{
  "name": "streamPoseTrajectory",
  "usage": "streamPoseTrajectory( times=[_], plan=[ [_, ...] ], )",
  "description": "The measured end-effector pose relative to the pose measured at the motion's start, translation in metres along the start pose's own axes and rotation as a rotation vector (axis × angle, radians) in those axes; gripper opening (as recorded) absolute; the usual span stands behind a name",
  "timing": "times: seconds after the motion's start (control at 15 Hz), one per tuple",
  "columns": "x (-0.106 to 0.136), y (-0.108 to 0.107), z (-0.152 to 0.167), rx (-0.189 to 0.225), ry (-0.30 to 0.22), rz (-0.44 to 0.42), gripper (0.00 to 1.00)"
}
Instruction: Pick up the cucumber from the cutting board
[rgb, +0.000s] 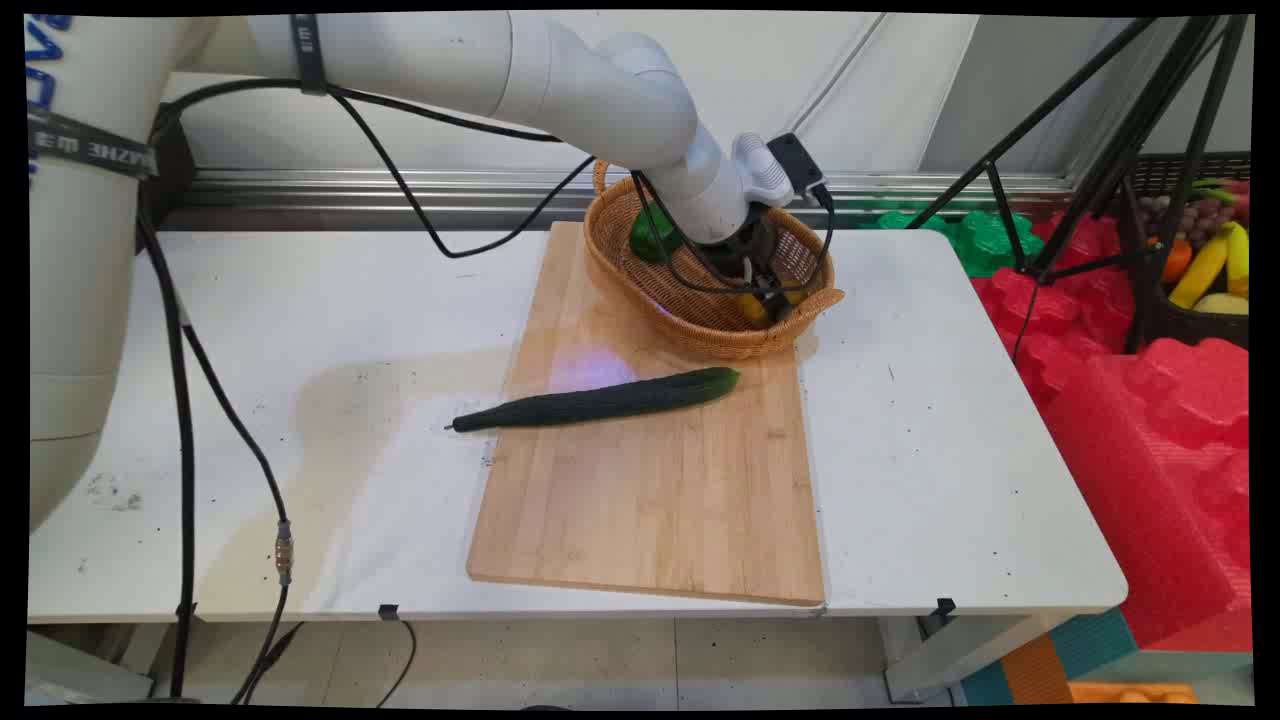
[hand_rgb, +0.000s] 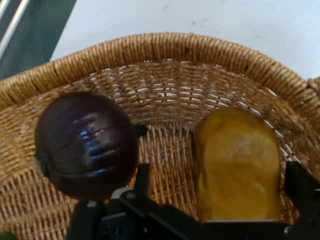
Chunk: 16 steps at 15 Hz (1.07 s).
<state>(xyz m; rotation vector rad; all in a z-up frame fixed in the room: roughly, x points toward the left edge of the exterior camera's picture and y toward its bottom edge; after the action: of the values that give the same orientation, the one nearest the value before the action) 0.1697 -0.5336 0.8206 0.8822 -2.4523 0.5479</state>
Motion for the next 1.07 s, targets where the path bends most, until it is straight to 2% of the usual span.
streamPoseTrajectory(
  times=[0.33,0.6,0.93,1.07],
  plan=[
    [0.004,0.000,-0.034,0.014,0.032,0.022,1.00],
    [0.001,0.000,-0.085,0.029,0.057,0.047,1.00],
    [-0.029,0.008,-0.144,0.011,0.045,0.068,1.00],
    [-0.050,0.015,-0.167,-0.004,0.029,0.075,1.00]
  ],
)
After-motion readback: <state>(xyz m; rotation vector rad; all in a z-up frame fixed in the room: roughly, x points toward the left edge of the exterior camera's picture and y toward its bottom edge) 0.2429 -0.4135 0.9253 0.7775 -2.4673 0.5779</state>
